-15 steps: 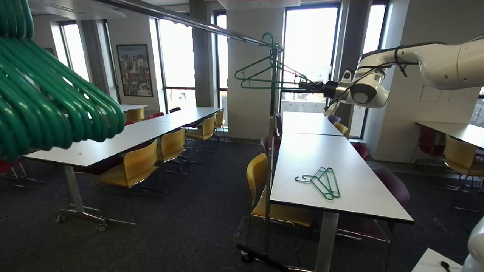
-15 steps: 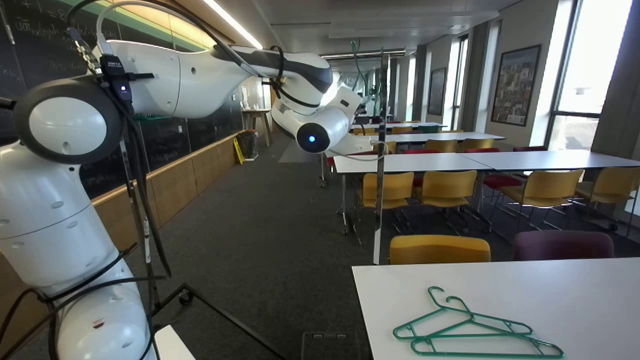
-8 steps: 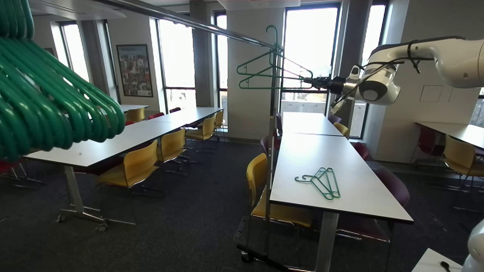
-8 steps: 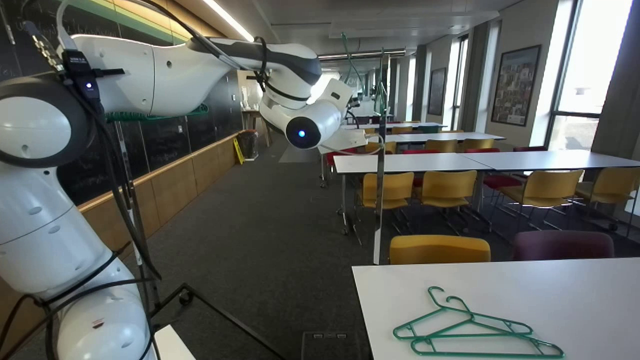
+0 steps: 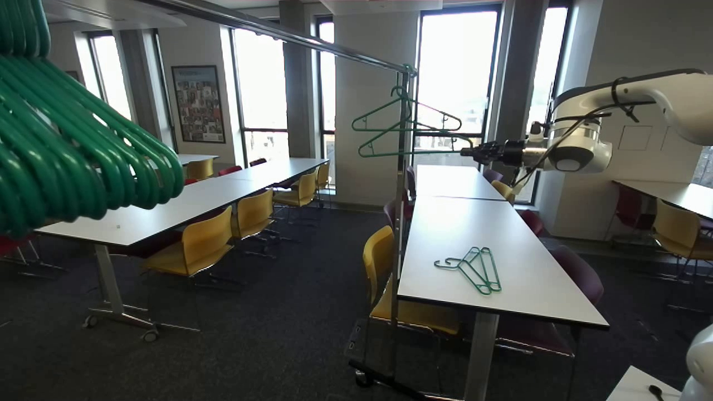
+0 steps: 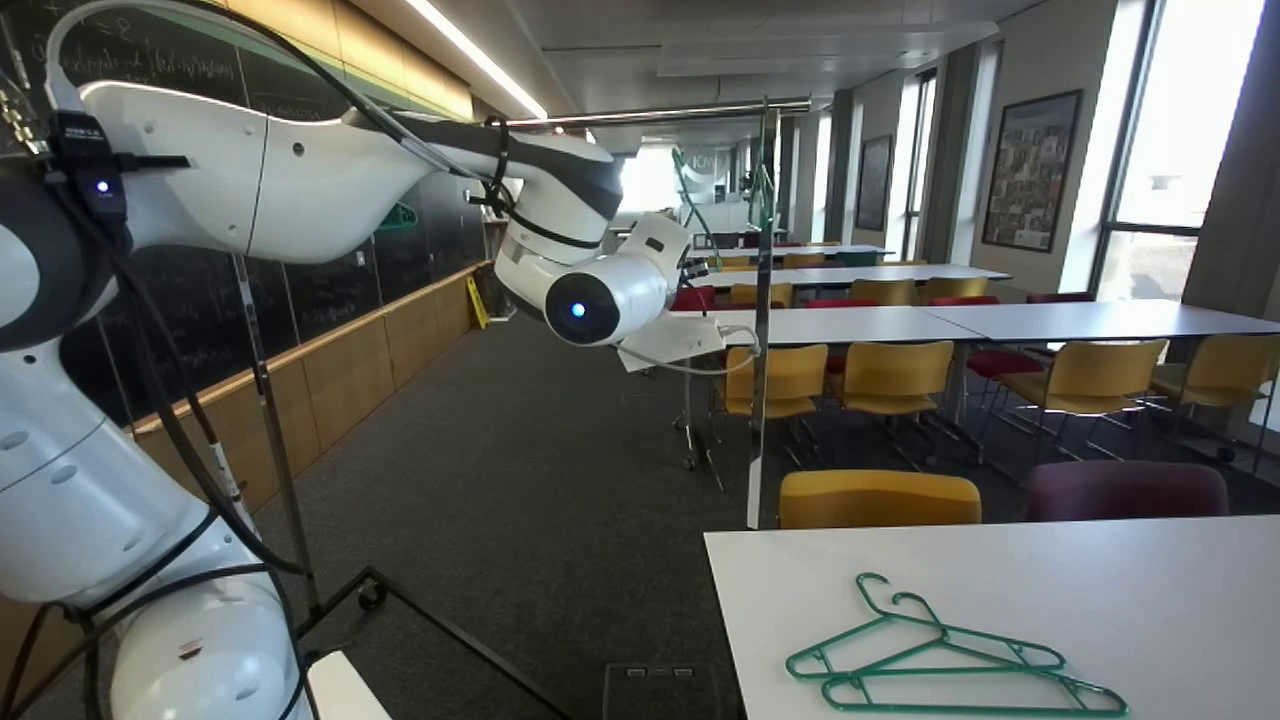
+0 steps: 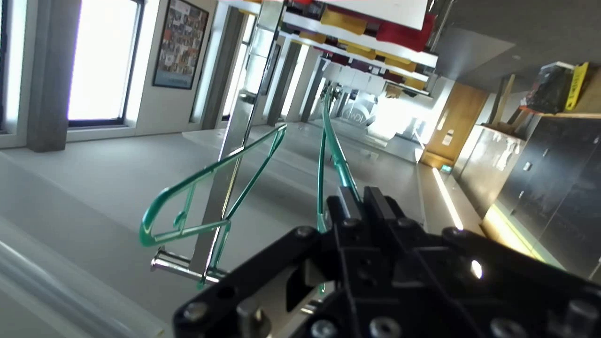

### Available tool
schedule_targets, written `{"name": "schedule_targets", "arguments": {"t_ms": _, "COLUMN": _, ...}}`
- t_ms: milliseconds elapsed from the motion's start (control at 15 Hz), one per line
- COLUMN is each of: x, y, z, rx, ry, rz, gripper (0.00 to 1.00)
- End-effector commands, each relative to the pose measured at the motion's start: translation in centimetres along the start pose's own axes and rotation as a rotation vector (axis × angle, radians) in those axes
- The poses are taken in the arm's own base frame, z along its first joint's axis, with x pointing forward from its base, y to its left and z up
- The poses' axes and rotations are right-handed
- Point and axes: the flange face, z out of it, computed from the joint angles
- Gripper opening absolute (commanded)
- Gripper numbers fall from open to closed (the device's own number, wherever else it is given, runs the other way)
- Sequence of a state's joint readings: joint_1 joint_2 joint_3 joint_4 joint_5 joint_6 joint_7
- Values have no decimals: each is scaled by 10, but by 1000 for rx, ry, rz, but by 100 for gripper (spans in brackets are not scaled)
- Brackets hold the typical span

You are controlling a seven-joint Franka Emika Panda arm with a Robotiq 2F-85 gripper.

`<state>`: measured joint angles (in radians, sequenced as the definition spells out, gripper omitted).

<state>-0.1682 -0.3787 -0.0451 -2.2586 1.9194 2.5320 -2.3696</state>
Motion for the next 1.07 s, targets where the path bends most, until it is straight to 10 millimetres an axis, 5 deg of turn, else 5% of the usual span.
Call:
{"name": "schedule_targets", "arguments": {"t_ms": 0, "x": -29, "y": -6, "z": -22, "rx": 0, "ry": -106, "rz": -35, "gripper": 2}}
{"name": "schedule_targets", "arguments": {"t_ms": 467, "x": -105, "y": -9, "z": -40, "rx": 32, "ry": -538, "rz": -152, "gripper": 2}}
{"name": "schedule_targets", "arguments": {"t_ms": 1000, "x": -170, "y": 20, "z": -55, "rx": 115, "ry": -965, "rz": -330, "gripper": 2}}
